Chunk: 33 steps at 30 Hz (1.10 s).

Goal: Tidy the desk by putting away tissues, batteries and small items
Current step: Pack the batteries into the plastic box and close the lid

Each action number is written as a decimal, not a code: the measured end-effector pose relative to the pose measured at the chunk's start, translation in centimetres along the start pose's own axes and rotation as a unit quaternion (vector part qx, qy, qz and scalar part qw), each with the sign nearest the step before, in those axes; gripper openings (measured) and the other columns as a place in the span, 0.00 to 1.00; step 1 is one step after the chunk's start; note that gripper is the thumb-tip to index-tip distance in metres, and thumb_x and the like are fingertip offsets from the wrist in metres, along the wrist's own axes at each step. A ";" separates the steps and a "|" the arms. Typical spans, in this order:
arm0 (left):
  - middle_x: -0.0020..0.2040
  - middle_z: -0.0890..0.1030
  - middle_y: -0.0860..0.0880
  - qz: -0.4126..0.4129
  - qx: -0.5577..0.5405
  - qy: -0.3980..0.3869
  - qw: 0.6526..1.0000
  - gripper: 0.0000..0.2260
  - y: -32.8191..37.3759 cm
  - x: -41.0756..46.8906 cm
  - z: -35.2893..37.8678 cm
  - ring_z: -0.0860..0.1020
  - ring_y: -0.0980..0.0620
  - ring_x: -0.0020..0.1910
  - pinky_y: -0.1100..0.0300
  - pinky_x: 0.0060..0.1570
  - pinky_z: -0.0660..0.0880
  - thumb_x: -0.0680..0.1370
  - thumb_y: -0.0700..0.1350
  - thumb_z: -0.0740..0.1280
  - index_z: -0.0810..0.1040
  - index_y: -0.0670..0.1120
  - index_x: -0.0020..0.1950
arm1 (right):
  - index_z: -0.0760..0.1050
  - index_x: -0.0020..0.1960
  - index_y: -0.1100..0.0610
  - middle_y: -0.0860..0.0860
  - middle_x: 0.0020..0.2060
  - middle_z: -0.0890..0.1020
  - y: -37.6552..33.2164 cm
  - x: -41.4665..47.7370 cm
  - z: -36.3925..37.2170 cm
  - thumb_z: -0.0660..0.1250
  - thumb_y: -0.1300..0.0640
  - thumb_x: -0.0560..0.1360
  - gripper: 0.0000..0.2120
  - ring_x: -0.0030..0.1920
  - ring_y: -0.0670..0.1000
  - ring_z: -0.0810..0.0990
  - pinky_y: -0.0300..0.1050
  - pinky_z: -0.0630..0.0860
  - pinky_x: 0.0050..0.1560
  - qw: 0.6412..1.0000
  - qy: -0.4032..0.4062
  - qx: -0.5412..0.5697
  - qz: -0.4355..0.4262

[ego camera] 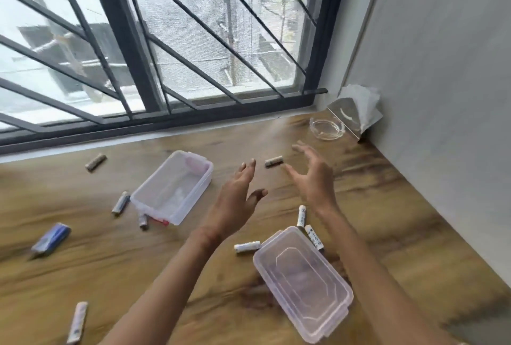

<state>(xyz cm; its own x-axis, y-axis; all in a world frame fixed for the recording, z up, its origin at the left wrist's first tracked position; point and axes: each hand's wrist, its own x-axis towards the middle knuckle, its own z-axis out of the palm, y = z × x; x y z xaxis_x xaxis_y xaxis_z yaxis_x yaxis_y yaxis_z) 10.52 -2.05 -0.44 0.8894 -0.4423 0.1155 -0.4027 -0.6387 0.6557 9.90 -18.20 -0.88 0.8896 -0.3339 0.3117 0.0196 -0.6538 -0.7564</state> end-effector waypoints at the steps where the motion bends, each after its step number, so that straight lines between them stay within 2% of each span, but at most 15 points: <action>1: 0.76 0.57 0.48 -0.004 -0.005 0.000 1.000 0.29 -0.5 -1.4 -0.4 0.53 0.54 0.75 0.70 0.67 0.48 0.79 0.46 0.62 0.53 0.43 0.76 | 0.74 0.61 0.61 0.55 0.62 0.76 -0.9 -1.4 0.4 0.73 0.61 0.69 0.22 0.63 0.51 0.73 0.37 0.66 0.64 1.000 -0.010 0.005 -0.001; 3: 0.75 0.59 0.47 -0.010 -0.012 0.011 1.000 0.29 -1.5 -4.0 -1.0 0.54 0.53 0.75 0.69 0.67 0.50 0.78 0.45 0.63 0.55 0.43 0.75 | 0.75 0.60 0.60 0.55 0.59 0.79 -2.3 -4.1 1.4 0.73 0.60 0.69 0.20 0.60 0.51 0.76 0.36 0.67 0.61 0.999 -0.041 0.000 -0.005; 6: 0.74 0.62 0.46 -0.016 -0.008 0.032 0.999 0.29 -3.0 -8.1 -2.2 0.58 0.51 0.74 0.67 0.68 0.53 0.77 0.44 0.65 0.57 0.42 0.74 | 0.75 0.61 0.60 0.55 0.59 0.79 -3.4 -8.1 3.3 0.72 0.58 0.70 0.20 0.60 0.52 0.76 0.40 0.67 0.61 0.989 -0.140 -0.037 -0.012; 8: 0.74 0.63 0.46 -0.029 -0.017 0.037 0.999 0.28 -3.8 -10.6 -2.8 0.59 0.51 0.74 0.67 0.68 0.54 0.77 0.44 0.65 0.58 0.42 0.74 | 0.74 0.62 0.60 0.56 0.60 0.78 -3.1 -10.5 5.0 0.69 0.60 0.72 0.19 0.61 0.53 0.75 0.41 0.66 0.63 0.973 -0.212 -0.084 -0.024; 10: 0.74 0.63 0.46 -0.047 -0.025 0.030 0.998 0.27 -4.6 -12.8 -3.2 0.59 0.52 0.74 0.69 0.67 0.53 0.77 0.43 0.65 0.58 0.42 0.74 | 0.73 0.62 0.60 0.56 0.60 0.77 -2.4 -12.5 6.4 0.65 0.63 0.74 0.16 0.61 0.54 0.74 0.42 0.65 0.64 0.958 -0.243 -0.148 -0.041; 13: 0.73 0.64 0.47 -0.072 -0.037 0.034 0.996 0.26 -5.5 -15.6 -3.7 0.59 0.53 0.74 0.72 0.64 0.52 0.78 0.43 0.64 0.59 0.43 0.74 | 0.73 0.60 0.61 0.55 0.59 0.77 -1.9 -14.3 7.6 0.59 0.69 0.73 0.16 0.61 0.54 0.73 0.40 0.57 0.67 0.949 -0.208 -0.224 -0.075; 14: 0.73 0.65 0.47 -0.080 -0.037 0.041 0.995 0.26 -5.8 -16.4 -3.9 0.59 0.53 0.74 0.73 0.64 0.52 0.78 0.43 0.64 0.60 0.44 0.74 | 0.74 0.59 0.62 0.55 0.57 0.78 -2.0 -14.5 7.8 0.57 0.70 0.73 0.17 0.60 0.55 0.73 0.41 0.59 0.67 0.949 -0.193 -0.236 -0.079; 15: 0.72 0.66 0.48 -0.091 -0.037 0.050 0.994 0.25 -6.2 -17.2 -4.1 0.61 0.53 0.73 0.72 0.64 0.54 0.78 0.43 0.64 0.61 0.44 0.74 | 0.75 0.57 0.62 0.56 0.55 0.78 -2.2 -14.7 7.9 0.56 0.71 0.73 0.16 0.58 0.56 0.74 0.43 0.63 0.65 0.947 -0.187 -0.250 -0.080; 17: 0.69 0.71 0.48 -0.128 -0.032 0.074 0.989 0.23 -7.1 -18.6 -4.3 0.67 0.52 0.70 0.68 0.63 0.60 0.78 0.42 0.64 0.65 0.44 0.72 | 0.76 0.51 0.61 0.56 0.49 0.79 -2.6 -14.5 8.0 0.56 0.70 0.72 0.13 0.52 0.58 0.76 0.48 0.73 0.52 0.940 -0.189 -0.272 -0.076; 18: 0.66 0.74 0.48 -0.153 -0.021 0.095 0.983 0.21 -7.7 -19.2 -4.5 0.71 0.51 0.66 0.66 0.61 0.64 0.77 0.42 0.65 0.68 0.44 0.69 | 0.76 0.49 0.61 0.57 0.47 0.78 -2.9 -14.4 8.1 0.57 0.69 0.71 0.12 0.50 0.59 0.77 0.49 0.75 0.46 0.937 -0.195 -0.280 -0.077; 20: 0.58 0.79 0.45 -0.210 0.021 0.153 0.966 0.16 -9.1 -20.3 -4.8 0.76 0.47 0.58 0.60 0.56 0.69 0.75 0.41 0.67 0.75 0.43 0.62 | 0.76 0.49 0.61 0.57 0.46 0.78 -3.4 -14.3 8.4 0.58 0.70 0.70 0.13 0.48 0.60 0.77 0.50 0.76 0.43 0.933 -0.203 -0.284 -0.084; 22: 0.54 0.77 0.43 -0.268 0.064 0.196 0.941 0.14 -10.4 -21.2 -5.4 0.75 0.44 0.55 0.54 0.54 0.71 0.73 0.42 0.69 0.76 0.42 0.58 | 0.78 0.52 0.61 0.57 0.48 0.80 -4.1 -14.8 8.8 0.59 0.72 0.69 0.16 0.49 0.60 0.78 0.52 0.77 0.45 0.941 -0.186 -0.264 -0.096; 26: 0.56 0.74 0.40 -0.356 0.115 0.216 0.902 0.19 -12.3 -22.6 -6.8 0.72 0.41 0.56 0.51 0.55 0.69 0.72 0.47 0.71 0.72 0.40 0.57 | 0.79 0.54 0.62 0.58 0.48 0.82 -6.1 -16.5 10.1 0.63 0.74 0.69 0.17 0.46 0.58 0.81 0.50 0.79 0.46 0.967 -0.143 -0.171 -0.126; 31: 0.55 0.75 0.40 -0.406 0.077 0.179 0.893 0.17 -13.8 -22.7 -7.0 0.75 0.40 0.55 0.50 0.52 0.73 0.73 0.50 0.68 0.71 0.41 0.55 | 0.79 0.53 0.60 0.55 0.47 0.82 -8.6 -18.2 11.5 0.67 0.66 0.73 0.10 0.45 0.55 0.81 0.50 0.78 0.45 0.986 -0.107 -0.072 -0.110; 33: 0.54 0.76 0.40 -0.407 0.084 0.170 0.894 0.14 -14.0 -22.7 -6.9 0.75 0.39 0.55 0.50 0.51 0.72 0.75 0.50 0.66 0.73 0.40 0.54 | 0.79 0.53 0.61 0.55 0.47 0.82 -9.2 -18.7 11.6 0.67 0.67 0.72 0.10 0.45 0.53 0.81 0.45 0.78 0.47 0.987 -0.113 -0.039 -0.104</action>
<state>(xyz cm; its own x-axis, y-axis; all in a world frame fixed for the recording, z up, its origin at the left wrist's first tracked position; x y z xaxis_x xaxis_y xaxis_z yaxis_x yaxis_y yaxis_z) -2.53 21.28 -7.13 0.9054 0.4101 -0.1094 0.4056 -0.7599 0.5080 -1.64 1.91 -6.40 0.9490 -0.0328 0.3137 0.1857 -0.7457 -0.6399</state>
